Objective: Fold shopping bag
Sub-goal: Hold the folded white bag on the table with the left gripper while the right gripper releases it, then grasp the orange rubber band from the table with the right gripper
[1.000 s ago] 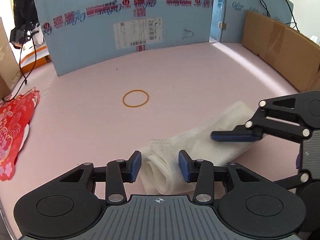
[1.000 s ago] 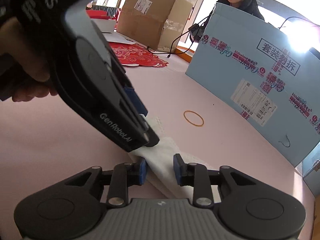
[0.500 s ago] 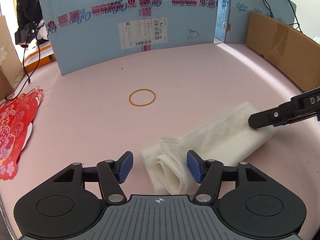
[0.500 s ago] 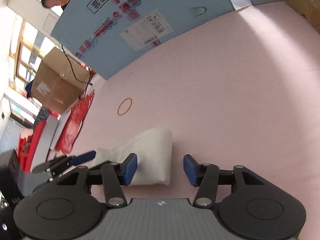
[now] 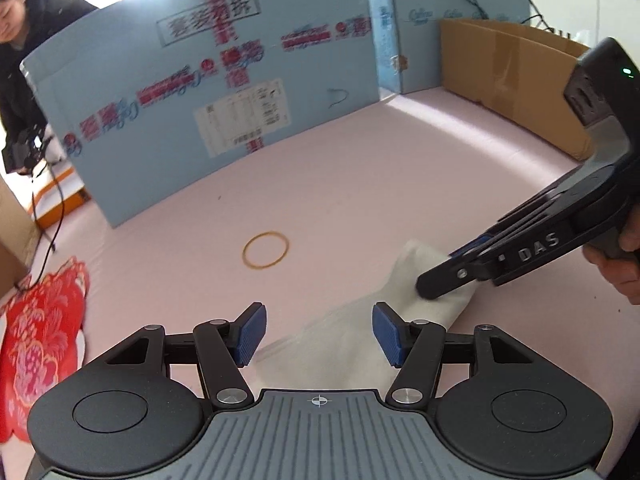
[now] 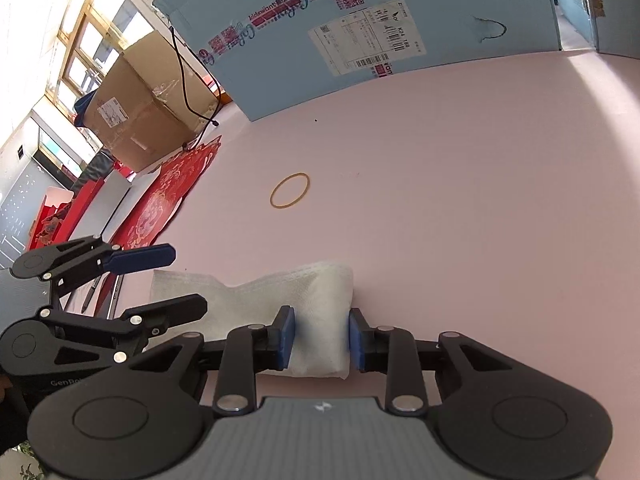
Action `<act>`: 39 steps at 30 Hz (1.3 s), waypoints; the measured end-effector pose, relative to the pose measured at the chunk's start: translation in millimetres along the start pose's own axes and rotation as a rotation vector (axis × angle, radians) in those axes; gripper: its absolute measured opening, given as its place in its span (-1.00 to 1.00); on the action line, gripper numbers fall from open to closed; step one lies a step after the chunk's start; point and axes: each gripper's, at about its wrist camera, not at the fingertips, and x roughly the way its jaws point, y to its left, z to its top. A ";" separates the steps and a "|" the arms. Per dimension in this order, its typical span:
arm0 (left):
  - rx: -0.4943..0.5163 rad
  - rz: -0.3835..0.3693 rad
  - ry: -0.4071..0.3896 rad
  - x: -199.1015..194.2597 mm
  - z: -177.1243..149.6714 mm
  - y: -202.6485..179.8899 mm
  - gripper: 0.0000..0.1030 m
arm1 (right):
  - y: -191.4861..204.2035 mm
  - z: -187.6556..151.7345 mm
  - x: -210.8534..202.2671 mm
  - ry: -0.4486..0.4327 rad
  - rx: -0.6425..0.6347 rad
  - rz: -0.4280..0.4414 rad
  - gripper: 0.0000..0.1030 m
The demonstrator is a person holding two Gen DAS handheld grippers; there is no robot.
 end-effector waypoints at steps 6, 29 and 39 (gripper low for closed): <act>-0.036 -0.107 0.037 17.8 -14.6 -18.0 -0.43 | -1.0 5.7 1.4 0.028 0.005 0.007 -0.37; -0.361 -0.231 0.070 43.2 -27.5 19.5 -0.43 | 89.0 124.3 130.7 0.232 -0.448 -0.310 -0.51; -0.302 -0.229 0.049 43.0 -24.9 14.2 -0.42 | 84.5 111.9 83.2 0.109 -0.425 -0.262 -0.99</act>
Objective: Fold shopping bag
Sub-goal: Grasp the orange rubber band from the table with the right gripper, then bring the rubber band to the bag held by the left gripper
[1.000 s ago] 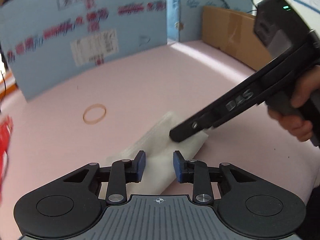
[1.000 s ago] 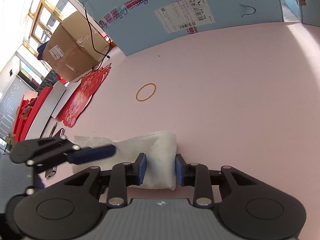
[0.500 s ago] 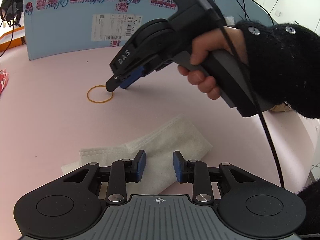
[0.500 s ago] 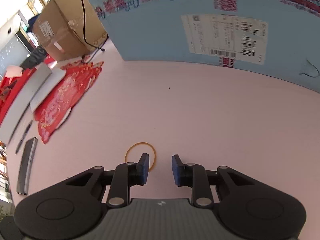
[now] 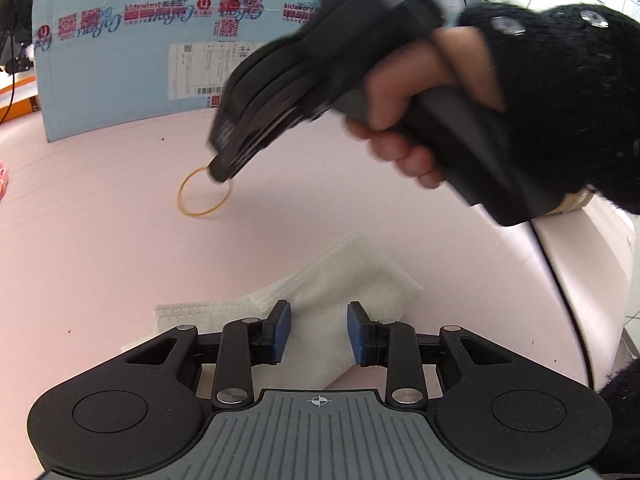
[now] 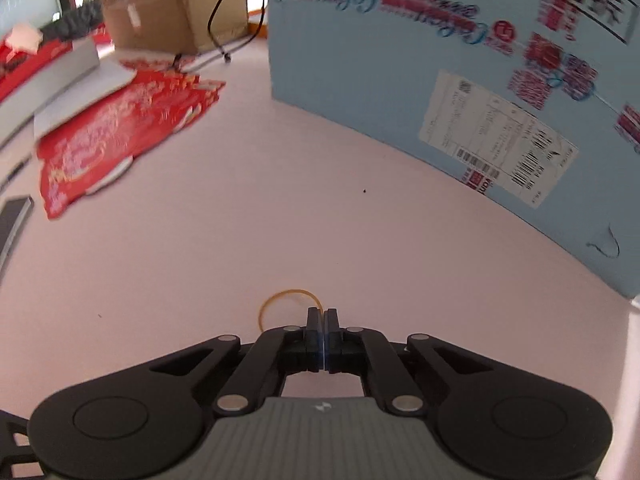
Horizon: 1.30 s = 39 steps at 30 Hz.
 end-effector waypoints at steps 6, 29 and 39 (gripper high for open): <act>-0.058 -0.026 0.059 2.0 6.6 -6.7 -0.42 | -54.2 -39.0 -55.5 -0.053 0.264 0.085 -0.99; -0.236 -0.024 0.008 -7.5 2.6 15.4 -0.40 | -94.1 -162.1 -79.9 0.081 0.452 0.246 -0.99; -0.354 -0.111 -0.034 -5.1 -12.4 45.4 -0.69 | -76.4 -157.4 -74.2 0.063 0.545 0.250 -0.99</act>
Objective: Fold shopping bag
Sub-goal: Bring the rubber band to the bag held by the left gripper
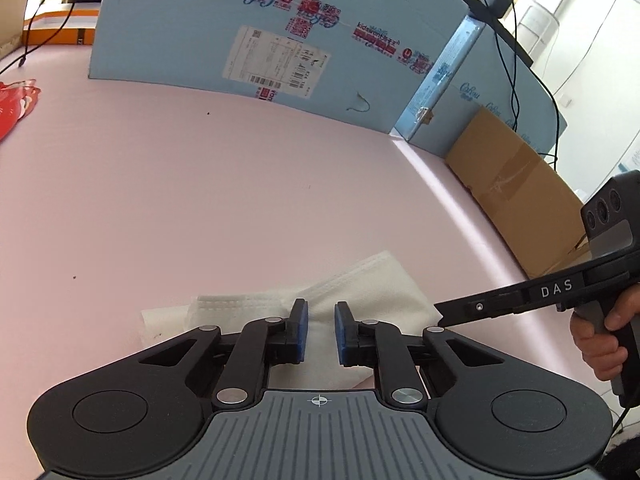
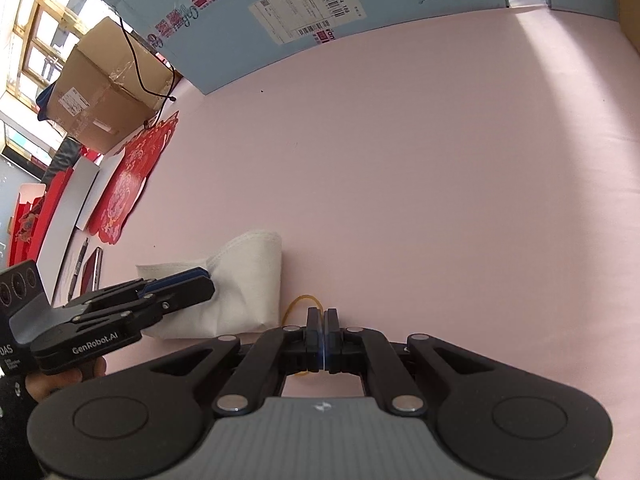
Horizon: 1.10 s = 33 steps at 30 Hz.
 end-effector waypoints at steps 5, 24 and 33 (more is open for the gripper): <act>0.280 0.138 0.019 5.4 -5.7 -41.6 -0.66 | -10.7 3.8 7.6 -0.039 0.155 0.018 -0.99; 0.922 0.215 -0.004 17.9 -15.9 -117.5 -0.02 | -30.2 -6.2 10.6 -0.052 0.357 0.088 -0.99; 0.923 0.227 -0.007 16.1 -18.2 -120.4 -0.04 | -53.7 -24.3 9.7 -0.038 0.631 0.253 -0.99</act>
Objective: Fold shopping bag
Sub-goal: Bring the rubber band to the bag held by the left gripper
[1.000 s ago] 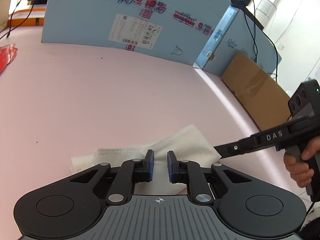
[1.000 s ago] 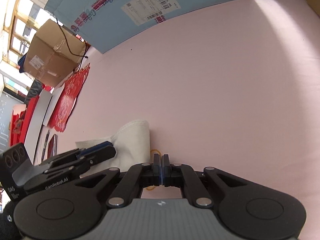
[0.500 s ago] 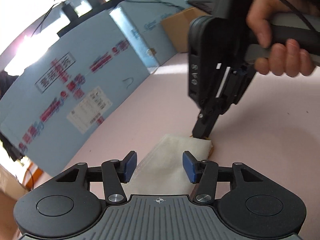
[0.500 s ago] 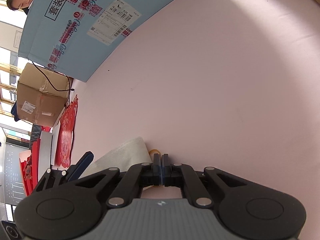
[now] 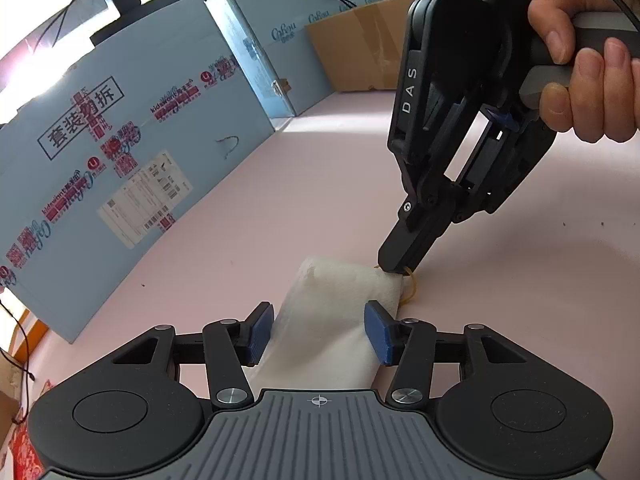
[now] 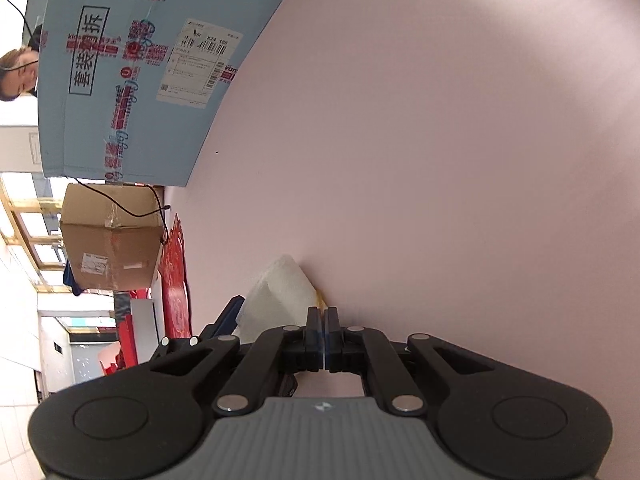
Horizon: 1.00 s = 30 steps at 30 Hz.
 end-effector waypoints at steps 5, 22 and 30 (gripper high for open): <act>-0.016 -0.021 -0.002 -0.4 -0.2 -2.1 -0.04 | 3.9 2.0 6.2 0.023 0.042 0.072 -0.99; -0.198 -0.190 0.036 11.7 -9.2 21.8 -0.02 | 94.8 60.0 68.9 0.144 -0.402 -0.142 -0.90; -0.192 -0.195 0.035 11.9 -8.9 22.3 -0.01 | 79.1 26.7 5.9 0.079 -0.568 -0.196 -0.14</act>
